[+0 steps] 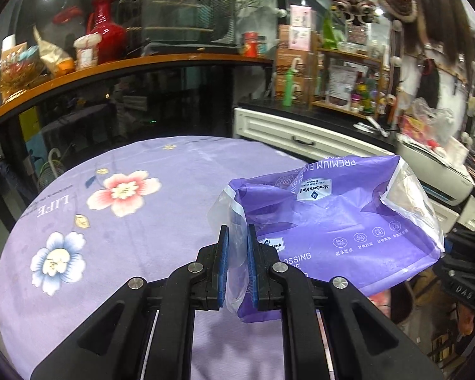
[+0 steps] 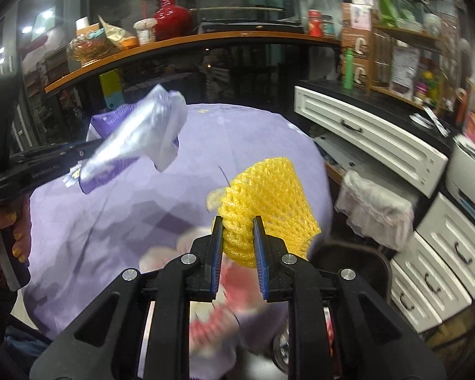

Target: Collect trash

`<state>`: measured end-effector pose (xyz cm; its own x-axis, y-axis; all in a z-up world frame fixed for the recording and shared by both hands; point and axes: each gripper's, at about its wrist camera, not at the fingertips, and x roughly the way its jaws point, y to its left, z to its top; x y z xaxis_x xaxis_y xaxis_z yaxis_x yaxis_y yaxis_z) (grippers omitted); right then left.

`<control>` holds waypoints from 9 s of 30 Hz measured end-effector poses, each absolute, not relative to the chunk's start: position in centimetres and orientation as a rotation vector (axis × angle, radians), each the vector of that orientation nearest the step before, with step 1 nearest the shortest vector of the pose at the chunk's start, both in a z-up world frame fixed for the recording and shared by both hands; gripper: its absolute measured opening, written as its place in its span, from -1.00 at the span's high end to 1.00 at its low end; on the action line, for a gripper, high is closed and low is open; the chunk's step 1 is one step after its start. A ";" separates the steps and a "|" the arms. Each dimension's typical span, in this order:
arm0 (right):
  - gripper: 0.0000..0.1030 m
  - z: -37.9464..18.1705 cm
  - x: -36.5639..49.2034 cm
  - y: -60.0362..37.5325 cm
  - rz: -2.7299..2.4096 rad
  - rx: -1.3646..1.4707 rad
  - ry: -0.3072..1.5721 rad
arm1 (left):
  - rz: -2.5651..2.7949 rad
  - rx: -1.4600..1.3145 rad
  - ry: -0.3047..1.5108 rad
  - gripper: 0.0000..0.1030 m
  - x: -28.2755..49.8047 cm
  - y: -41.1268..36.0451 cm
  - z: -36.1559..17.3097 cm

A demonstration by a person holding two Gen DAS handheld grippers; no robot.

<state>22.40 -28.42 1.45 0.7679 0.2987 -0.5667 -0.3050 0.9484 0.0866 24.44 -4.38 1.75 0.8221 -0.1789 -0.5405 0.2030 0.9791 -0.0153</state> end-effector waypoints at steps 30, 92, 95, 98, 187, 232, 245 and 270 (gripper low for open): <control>0.41 -11.6 19.8 -41.3 0.058 0.217 0.786 | -0.520 0.200 0.616 0.78 20.1 -21.6 -2.1; -0.78 -1.0 4.5 -40.0 -0.123 0.261 0.389 | -0.586 0.174 0.521 -0.89 14.4 -18.4 -1.4; -0.89 1.0 3.6 -36.9 -0.105 0.205 0.314 | -0.515 0.176 0.441 -0.89 12.3 -14.8 0.1; -0.89 2.6 3.0 -33.9 -0.107 0.132 0.264 | -0.444 0.166 0.398 -0.89 10.7 -12.4 0.9; -0.89 2.0 -2.2 -25.2 -0.035 0.044 0.231 | -0.094 -0.023 0.211 -0.89 -0.5 -3.8 2.0; -0.89 1.3 -2.3 -24.8 -0.031 0.045 0.238 | -0.092 -0.011 0.247 -0.89 0.1 -3.8 1.7; -0.89 1.5 -2.2 -24.9 -0.030 0.046 0.240 | -0.092 -0.011 0.248 -0.89 0.0 -3.9 1.7; -0.89 1.3 -2.3 -24.6 -0.030 0.047 0.243 | -0.091 -0.009 0.248 -0.89 0.0 -4.2 1.6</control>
<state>-2.27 -24.60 1.26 0.9702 -0.0235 -0.2414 0.0349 0.9985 0.0433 -0.02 -4.24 1.63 0.9653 -0.0914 -0.2446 0.0892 0.9958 -0.0202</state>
